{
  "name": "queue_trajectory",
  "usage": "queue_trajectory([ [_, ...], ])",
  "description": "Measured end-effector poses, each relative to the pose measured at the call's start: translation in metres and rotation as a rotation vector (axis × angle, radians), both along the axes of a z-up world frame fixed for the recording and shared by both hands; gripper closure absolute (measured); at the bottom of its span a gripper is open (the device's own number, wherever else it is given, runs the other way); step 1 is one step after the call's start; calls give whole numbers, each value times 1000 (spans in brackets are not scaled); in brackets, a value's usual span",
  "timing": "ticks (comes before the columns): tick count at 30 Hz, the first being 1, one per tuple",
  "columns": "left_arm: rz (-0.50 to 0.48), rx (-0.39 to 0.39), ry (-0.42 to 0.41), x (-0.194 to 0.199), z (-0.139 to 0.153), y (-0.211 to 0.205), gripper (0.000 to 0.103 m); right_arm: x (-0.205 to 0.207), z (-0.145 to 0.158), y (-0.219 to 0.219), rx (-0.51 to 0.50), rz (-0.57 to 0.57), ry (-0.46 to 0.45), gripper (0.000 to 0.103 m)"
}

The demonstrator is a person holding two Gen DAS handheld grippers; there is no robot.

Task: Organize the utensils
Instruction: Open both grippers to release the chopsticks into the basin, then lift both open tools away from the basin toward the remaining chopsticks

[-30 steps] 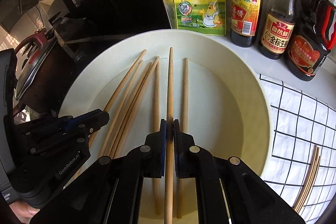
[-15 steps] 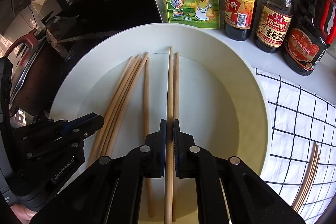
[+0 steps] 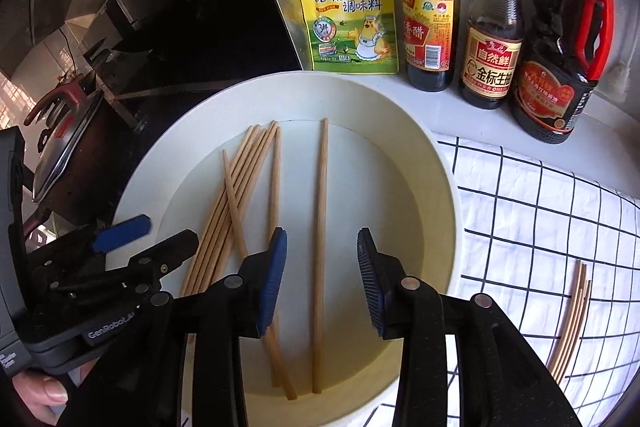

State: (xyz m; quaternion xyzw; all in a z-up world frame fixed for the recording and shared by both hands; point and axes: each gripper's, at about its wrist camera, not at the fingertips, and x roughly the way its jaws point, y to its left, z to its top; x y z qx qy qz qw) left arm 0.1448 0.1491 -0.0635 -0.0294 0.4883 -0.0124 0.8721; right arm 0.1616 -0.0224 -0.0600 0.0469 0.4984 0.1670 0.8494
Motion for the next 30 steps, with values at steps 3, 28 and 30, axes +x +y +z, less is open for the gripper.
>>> queue_trajectory([
  [3, 12, 8, -17, -6, 7, -2, 30, -5, 5, -5, -3, -1, -13, 64],
  [28, -43, -10, -109, -75, 45, -61, 16, -97, 45, -81, -13, -68, -84, 54],
  [30, -56, -11, -113, -80, 48, -70, 16, -105, 48, -90, -16, -81, -89, 53],
])
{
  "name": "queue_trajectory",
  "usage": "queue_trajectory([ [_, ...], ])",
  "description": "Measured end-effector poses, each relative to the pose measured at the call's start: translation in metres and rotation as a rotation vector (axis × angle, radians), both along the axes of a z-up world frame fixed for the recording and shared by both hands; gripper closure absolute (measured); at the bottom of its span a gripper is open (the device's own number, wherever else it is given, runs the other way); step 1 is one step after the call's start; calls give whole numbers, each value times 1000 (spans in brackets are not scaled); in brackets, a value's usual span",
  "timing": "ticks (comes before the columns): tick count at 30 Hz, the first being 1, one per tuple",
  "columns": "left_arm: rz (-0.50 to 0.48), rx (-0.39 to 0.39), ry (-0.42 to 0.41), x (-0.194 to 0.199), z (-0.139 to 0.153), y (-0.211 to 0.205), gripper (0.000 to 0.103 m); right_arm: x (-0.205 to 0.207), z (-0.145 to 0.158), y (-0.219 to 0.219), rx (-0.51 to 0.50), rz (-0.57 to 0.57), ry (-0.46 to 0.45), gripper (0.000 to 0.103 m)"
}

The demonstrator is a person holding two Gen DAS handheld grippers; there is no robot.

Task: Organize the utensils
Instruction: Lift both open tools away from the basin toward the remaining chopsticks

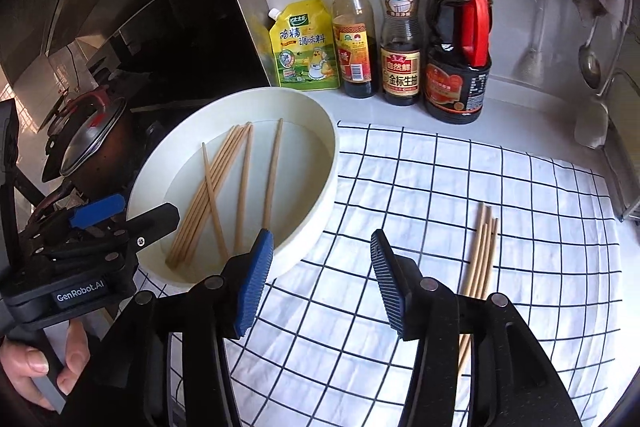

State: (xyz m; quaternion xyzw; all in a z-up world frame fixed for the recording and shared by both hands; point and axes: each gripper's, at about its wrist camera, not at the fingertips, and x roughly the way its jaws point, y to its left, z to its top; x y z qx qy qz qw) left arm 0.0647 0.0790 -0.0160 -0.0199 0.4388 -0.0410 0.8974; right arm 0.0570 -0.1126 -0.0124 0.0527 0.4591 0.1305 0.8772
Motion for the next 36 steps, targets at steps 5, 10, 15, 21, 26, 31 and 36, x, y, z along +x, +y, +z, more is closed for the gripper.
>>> queue_trajectory([
  [5, -38, -2, -8, -13, 5, -24, 16, -18, 5, -23, -3, -31, -5, 52],
  [10, -64, -1, -6, -22, 7, -48, 15, -35, 6, -47, -14, -60, -9, 50],
  [15, -99, 3, 3, -30, 2, -75, 14, -50, 3, -70, -45, -91, -8, 50],
  [21, -145, 13, 25, -39, -5, -104, 14, -65, -3, -99, -63, -135, -1, 48],
  [26, -177, 17, 42, -43, -12, -124, 14, -74, -10, -118, -66, -163, 11, 48],
  [31, -207, 26, 55, -46, -20, -142, 13, -80, -20, -136, -75, -188, 25, 45],
  [36, -222, 33, 59, -48, -30, -152, 12, -81, -35, -150, -84, -209, 48, 41],
])
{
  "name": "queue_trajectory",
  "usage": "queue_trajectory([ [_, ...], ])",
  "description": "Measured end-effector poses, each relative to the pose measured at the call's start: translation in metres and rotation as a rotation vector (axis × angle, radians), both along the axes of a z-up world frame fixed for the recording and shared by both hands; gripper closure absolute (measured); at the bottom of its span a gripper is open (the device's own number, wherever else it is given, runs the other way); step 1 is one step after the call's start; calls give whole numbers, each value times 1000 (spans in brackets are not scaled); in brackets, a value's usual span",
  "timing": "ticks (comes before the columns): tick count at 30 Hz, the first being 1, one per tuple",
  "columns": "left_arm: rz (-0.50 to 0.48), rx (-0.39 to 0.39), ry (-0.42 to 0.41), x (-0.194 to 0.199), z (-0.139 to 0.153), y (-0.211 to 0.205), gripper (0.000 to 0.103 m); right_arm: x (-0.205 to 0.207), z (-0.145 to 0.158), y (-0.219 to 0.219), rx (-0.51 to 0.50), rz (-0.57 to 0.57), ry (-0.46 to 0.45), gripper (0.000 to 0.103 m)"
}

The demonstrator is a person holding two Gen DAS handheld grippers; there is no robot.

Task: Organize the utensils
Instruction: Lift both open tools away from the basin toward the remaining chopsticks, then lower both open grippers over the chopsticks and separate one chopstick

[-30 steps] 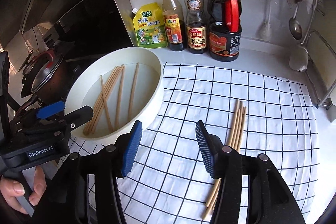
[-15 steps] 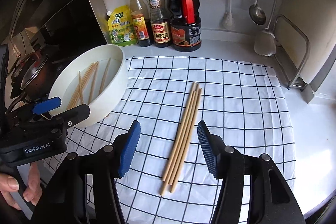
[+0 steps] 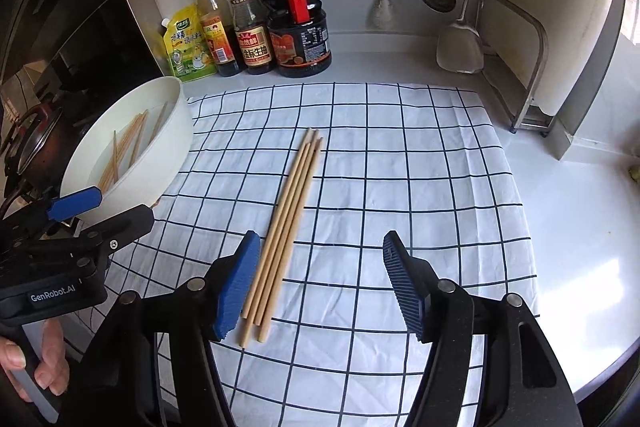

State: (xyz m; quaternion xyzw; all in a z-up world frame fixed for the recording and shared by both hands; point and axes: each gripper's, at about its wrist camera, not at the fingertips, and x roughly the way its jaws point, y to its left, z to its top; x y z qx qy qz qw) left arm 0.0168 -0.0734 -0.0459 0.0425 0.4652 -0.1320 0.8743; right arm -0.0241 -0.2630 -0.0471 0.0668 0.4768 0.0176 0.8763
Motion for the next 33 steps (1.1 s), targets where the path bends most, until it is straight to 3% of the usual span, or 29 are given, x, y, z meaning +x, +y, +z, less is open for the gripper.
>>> queue_trajectory([
  [9, -2, 32, 45, 5, -30, -7, 11, 4, -47, -13, 5, -30, 96, 37],
  [15, 19, 50, 47, 11, -40, -2, 11, 17, -67, 1, 3, -6, 125, 37],
  [33, 59, 27, 42, 18, -50, 17, 10, 40, -87, 32, -71, -7, 158, 36],
])
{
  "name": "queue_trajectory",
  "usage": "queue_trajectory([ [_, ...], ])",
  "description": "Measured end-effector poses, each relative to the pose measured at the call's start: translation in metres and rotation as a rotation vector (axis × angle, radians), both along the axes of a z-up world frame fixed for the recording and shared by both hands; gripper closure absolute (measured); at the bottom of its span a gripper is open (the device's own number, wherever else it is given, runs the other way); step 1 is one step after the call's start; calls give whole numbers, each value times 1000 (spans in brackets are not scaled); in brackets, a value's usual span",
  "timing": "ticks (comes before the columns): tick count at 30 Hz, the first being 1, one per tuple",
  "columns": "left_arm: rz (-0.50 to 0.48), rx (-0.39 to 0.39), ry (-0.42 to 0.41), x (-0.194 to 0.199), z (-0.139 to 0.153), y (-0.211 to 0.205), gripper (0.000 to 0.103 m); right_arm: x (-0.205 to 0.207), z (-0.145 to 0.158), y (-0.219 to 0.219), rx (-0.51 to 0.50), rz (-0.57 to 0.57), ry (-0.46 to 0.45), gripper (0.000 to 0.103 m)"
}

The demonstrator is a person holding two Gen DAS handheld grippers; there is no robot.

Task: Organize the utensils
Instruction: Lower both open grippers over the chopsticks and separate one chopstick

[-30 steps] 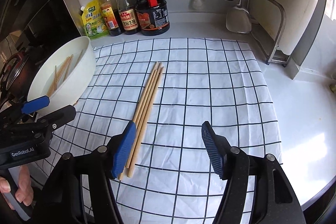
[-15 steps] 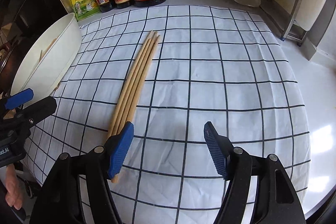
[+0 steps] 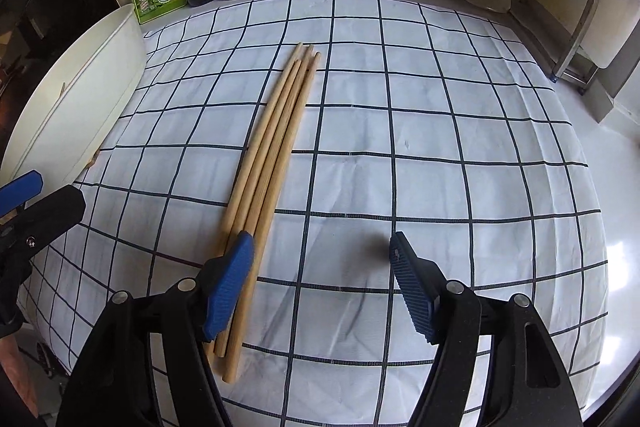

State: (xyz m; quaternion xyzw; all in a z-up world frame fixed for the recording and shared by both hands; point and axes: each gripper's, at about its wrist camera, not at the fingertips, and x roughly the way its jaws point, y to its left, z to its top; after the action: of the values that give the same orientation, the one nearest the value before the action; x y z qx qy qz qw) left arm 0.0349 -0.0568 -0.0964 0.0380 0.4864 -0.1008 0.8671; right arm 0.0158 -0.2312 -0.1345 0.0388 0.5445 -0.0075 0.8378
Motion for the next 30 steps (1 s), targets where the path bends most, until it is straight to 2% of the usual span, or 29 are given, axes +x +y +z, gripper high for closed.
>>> queue_trajectory([
  [4, -8, -5, 0, 1, 0, -2, 10, 2, 1, 6, -43, 12, 10, 36],
  [11, -10, -12, 2, 3, -1, -2, 10, 9, -4, 9, -62, 15, 59, 36],
  [13, -10, -13, 1, 3, -2, -2, 10, 8, -3, 7, -61, 6, 48, 36],
  [24, -82, -22, 48, 7, -19, -38, 10, -3, -3, -34, -75, 2, 8, 36],
  [30, -92, 17, 73, 18, -37, -55, 10, -11, -3, -56, -52, -14, -11, 36],
])
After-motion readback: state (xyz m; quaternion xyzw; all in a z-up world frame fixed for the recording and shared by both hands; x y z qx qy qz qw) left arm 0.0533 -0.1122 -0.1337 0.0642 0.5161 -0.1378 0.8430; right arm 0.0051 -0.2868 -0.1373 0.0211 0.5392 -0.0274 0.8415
